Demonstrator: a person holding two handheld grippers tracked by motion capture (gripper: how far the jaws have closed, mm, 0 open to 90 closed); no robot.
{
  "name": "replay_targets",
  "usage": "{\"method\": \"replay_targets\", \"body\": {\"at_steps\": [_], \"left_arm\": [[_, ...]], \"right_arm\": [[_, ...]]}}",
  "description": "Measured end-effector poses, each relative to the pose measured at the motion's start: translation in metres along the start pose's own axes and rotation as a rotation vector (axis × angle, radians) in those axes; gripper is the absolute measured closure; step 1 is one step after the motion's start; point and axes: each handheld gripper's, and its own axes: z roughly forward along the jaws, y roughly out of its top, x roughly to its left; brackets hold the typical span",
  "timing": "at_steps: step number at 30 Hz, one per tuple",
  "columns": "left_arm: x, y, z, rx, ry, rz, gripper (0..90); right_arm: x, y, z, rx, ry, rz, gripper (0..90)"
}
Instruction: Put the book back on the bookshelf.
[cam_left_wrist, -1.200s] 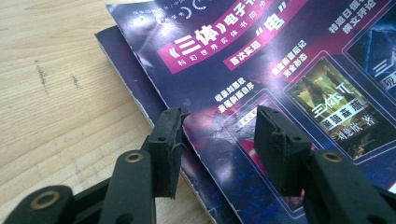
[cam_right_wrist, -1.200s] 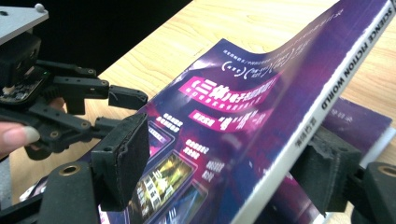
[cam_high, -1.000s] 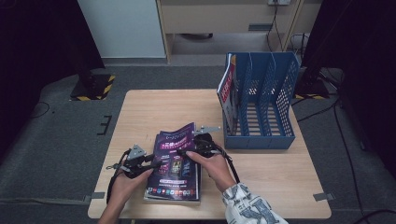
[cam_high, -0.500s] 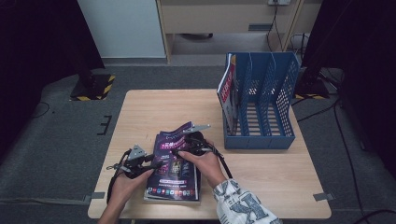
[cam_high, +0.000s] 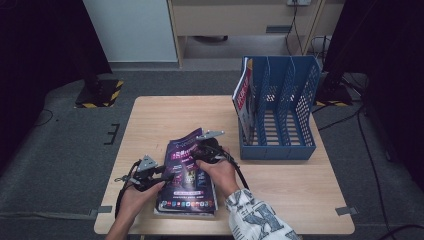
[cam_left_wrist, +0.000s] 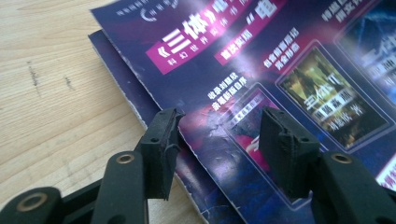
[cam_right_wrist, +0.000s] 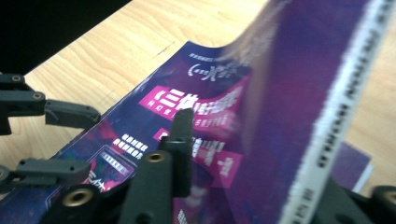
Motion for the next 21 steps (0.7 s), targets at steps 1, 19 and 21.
{"method": "replay_targets", "body": {"at_steps": [1,19,21], "left_arm": [[0.000,0.000,0.001,-0.002,-0.006,0.000,45.1],[0.003,0.000,0.004,-0.045,-0.013,-0.047,22.9],[0.003,0.000,0.004,-0.046,-0.013,-0.045,23.5]], "right_arm": [[-0.001,0.001,-0.001,-0.003,0.001,0.002,74.0],[0.011,0.024,-0.026,-0.108,0.020,-0.141,78.8],[0.013,0.026,-0.029,-0.118,0.020,-0.159,78.9]]}}
